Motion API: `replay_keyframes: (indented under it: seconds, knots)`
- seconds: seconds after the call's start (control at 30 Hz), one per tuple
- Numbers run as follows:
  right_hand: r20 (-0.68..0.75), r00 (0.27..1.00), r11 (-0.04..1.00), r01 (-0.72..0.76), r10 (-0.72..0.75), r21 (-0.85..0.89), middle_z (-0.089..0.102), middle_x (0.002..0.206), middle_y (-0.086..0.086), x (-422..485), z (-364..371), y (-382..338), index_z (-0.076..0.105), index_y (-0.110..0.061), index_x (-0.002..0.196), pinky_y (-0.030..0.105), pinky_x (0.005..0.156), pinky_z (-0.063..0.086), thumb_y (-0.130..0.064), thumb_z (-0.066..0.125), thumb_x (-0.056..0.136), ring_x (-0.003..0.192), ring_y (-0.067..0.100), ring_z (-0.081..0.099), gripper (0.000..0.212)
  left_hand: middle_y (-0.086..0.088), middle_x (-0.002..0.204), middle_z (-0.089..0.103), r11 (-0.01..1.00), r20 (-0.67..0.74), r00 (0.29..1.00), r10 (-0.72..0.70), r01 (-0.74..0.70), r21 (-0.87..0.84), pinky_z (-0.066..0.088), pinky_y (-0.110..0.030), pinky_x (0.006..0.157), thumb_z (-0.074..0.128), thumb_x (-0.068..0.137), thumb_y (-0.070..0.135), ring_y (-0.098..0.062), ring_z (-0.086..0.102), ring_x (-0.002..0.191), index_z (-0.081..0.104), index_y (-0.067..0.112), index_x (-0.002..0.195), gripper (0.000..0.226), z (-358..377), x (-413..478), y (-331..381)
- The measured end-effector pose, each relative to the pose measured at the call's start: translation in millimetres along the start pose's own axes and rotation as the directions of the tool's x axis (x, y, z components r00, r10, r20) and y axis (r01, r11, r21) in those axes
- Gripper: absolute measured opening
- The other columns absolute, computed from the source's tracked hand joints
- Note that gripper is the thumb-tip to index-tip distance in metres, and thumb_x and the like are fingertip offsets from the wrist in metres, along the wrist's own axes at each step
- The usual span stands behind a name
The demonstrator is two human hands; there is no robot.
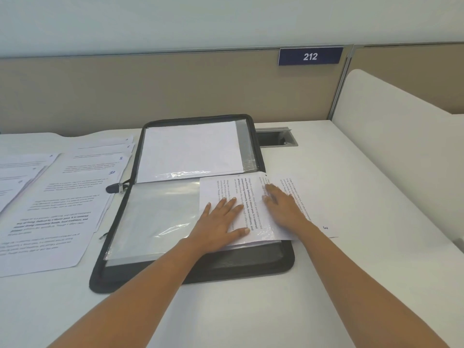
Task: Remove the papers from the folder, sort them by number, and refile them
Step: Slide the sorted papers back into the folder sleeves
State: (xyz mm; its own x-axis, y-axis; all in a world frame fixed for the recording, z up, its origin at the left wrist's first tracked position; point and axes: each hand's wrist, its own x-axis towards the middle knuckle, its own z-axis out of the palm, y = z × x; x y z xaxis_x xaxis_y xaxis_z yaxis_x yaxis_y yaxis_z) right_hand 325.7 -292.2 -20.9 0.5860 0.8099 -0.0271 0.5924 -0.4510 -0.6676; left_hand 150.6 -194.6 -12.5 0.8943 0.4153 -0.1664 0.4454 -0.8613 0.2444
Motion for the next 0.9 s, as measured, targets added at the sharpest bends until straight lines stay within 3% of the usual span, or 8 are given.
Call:
replay_keyframes:
  seconds: [0.07, 0.13, 0.23, 0.37, 0.53, 0.67, 0.77, 0.9]
  knots:
    - [-0.165, 0.983, 0.997, -0.069, 0.075, 0.041, 0.032, 0.152, 0.004, 2, -8, 8, 0.038, -0.014, 0.141, 0.040, 0.118, 0.014, -0.030, 0.041, 0.099, 0.140, 0.022, 0.029, 0.045, 0.007, 0.159, -0.006, 1.000, -0.004, 1.000, 0.000, 0.000, -0.003, -0.008, -0.040, 0.117, 0.032, 0.094, 0.059, -0.012, -0.009, 0.145, 0.006, 0.029, 0.151, 0.069, 0, 0, 0]
    - [-0.304, 0.932, 0.978, -0.210, 0.199, -0.003, 0.035, 0.149, 0.007, 4, -18, 21, 0.042, -0.013, 0.138, 0.044, 0.117, 0.013, -0.031, 0.044, 0.097, 0.139, 0.022, 0.029, 0.044, 0.007, 0.159, -0.007, 1.000, -0.004, 1.000, 0.000, 0.000, -0.007, -0.009, -0.040, 0.117, 0.031, 0.094, 0.059, -0.011, -0.010, 0.145, 0.005, 0.029, 0.151, 0.070, 1, -1, 0]
    - [-0.276, 0.917, 0.940, -0.325, 0.288, -0.100, 0.032, 0.150, 0.010, 3, -19, 32, 0.038, -0.010, 0.140, 0.048, 0.116, 0.007, -0.036, 0.041, 0.096, 0.141, 0.023, 0.023, 0.051, 0.007, 0.158, -0.007, 1.000, -0.009, 1.000, -0.003, 0.003, -0.015, -0.009, -0.040, 0.117, 0.031, 0.094, 0.059, -0.011, -0.010, 0.145, 0.005, 0.029, 0.151, 0.070, 3, -2, -1]
    - [-0.235, 0.944, 0.961, -0.259, 0.230, -0.101, 0.028, 0.152, 0.009, 1, -11, 27, 0.032, -0.010, 0.144, 0.043, 0.117, 0.010, -0.036, 0.043, 0.097, 0.142, 0.023, 0.021, 0.055, 0.008, 0.158, -0.006, 1.000, -0.015, 1.000, -0.006, 0.005, -0.020, -0.009, -0.040, 0.117, 0.031, 0.094, 0.059, -0.011, -0.010, 0.145, 0.005, 0.030, 0.151, 0.069, 3, -1, 0]
    - [-0.189, 0.957, 0.969, -0.192, 0.220, 0.152, 0.033, 0.150, 0.007, 2, -17, 8, 0.033, -0.010, 0.143, 0.032, 0.111, 0.023, -0.024, 0.047, 0.097, 0.138, 0.023, 0.031, 0.050, 0.006, 0.159, -0.006, 1.000, -0.013, 1.000, -0.006, 0.005, -0.031, -0.009, -0.041, 0.117, 0.031, 0.094, 0.059, -0.012, -0.010, 0.145, 0.005, 0.029, 0.151, 0.069, 3, -1, 0]
    - [-0.145, 0.929, 0.826, -0.221, 0.340, 0.518, 0.039, 0.143, 0.006, 3, -23, 5, 0.040, -0.014, 0.138, 0.031, 0.099, 0.033, -0.017, 0.052, 0.095, 0.128, 0.023, 0.041, 0.045, 0.007, 0.158, -0.007, 0.999, -0.014, 1.000, -0.004, 0.003, -0.043, -0.009, -0.040, 0.117, 0.030, 0.094, 0.059, -0.012, -0.010, 0.145, 0.005, 0.029, 0.151, 0.069, 3, 0, 0]
    - [-0.113, 0.897, 0.710, -0.256, 0.428, 0.656, 0.051, 0.129, 0.008, 3, -24, 10, 0.050, -0.008, 0.129, 0.034, 0.098, 0.041, -0.009, 0.060, 0.089, 0.111, 0.022, 0.051, 0.041, 0.007, 0.159, -0.006, 0.999, -0.020, 1.000, 0.000, -0.001, -0.041, -0.009, -0.040, 0.117, 0.030, 0.094, 0.059, -0.012, -0.010, 0.145, 0.005, 0.029, 0.151, 0.069, 2, -1, 0]
    - [-0.114, 0.874, 0.659, -0.264, 0.472, 0.705, 0.061, 0.097, 0.008, 4, -21, 9, 0.063, -0.005, 0.103, 0.043, 0.096, 0.048, -0.001, 0.067, 0.081, 0.092, 0.025, 0.059, 0.023, 0.006, 0.159, -0.005, 0.999, -0.021, 1.000, 0.000, -0.001, -0.054, -0.009, -0.040, 0.116, 0.030, 0.094, 0.058, -0.012, -0.010, 0.145, 0.006, 0.028, 0.151, 0.069, 2, -1, 0]
